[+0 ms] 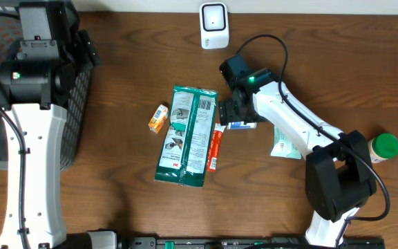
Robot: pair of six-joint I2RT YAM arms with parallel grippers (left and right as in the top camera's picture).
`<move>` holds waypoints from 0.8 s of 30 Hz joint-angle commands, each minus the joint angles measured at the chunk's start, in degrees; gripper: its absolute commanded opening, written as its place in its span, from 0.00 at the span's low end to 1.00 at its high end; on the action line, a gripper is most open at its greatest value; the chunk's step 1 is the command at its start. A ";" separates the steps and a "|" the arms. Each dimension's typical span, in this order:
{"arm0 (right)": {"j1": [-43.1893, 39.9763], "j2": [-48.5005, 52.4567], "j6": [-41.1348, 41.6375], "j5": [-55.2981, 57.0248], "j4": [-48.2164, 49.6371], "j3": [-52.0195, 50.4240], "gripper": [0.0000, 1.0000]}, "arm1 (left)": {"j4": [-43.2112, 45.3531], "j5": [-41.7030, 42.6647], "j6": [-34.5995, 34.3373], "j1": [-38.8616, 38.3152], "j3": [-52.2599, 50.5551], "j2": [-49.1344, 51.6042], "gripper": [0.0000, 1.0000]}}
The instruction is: Scan the item barcode
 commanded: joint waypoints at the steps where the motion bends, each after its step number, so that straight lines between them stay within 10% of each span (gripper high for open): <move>1: 0.28 -0.39 1.25 0.33 -0.22 -0.48 0.89 | 0.04 -0.94 -0.11 0.24 0.39 0.07 0.90; 24: 0.61 -0.39 3.32 2.54 3.91 -3.48 0.89 | 0.04 -0.94 -0.09 0.24 0.39 0.07 0.90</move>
